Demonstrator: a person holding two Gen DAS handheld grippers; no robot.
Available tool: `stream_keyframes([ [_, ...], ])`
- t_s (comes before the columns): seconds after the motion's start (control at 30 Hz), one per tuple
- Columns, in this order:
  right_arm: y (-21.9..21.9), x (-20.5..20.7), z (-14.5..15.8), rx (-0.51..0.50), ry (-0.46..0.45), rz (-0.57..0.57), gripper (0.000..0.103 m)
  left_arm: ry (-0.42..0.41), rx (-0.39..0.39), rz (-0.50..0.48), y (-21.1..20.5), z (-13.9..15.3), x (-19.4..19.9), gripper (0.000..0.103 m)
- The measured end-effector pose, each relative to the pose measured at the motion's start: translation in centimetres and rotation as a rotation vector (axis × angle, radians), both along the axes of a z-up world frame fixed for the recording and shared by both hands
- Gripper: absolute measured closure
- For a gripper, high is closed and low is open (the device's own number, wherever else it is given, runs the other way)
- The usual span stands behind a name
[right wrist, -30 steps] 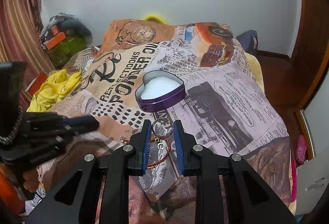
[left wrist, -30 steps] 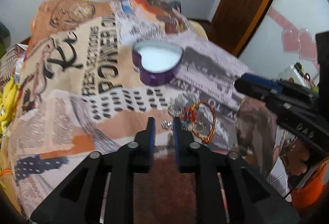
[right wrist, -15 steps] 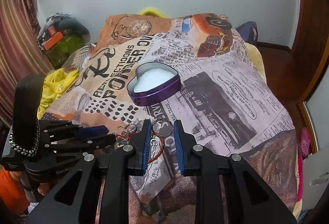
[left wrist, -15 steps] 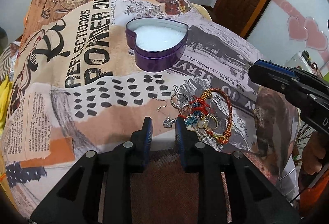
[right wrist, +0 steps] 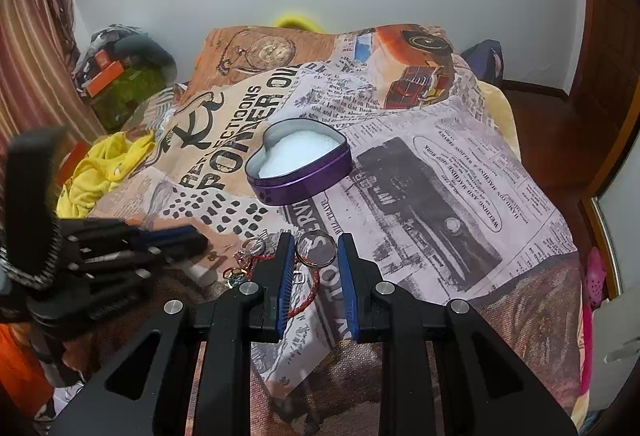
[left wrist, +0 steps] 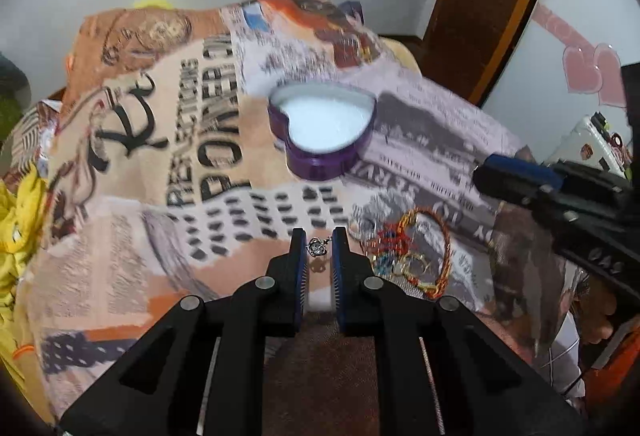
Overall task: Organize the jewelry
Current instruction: 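Carry both rings over the purple heart tin and open both tools inside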
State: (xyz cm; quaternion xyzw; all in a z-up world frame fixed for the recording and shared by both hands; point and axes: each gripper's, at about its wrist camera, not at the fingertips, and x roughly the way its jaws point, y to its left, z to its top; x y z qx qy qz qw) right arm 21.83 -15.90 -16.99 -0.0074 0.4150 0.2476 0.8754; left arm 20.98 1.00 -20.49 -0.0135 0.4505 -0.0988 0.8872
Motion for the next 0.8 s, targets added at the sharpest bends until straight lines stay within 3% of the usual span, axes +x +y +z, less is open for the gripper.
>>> stream_keyframes([
  [0.37,0.4,1.1,1.8,0.015,-0.055,-0.019,0.083,-0.16,-0.01,0.007,0.4,5.6,0.5,0.092],
  [0.8,1.8,3.2,3.3,0.032,-0.115,-0.026,0.083,-0.256,-0.005,-0.001,0.5,8.2,3.3,0.092],
])
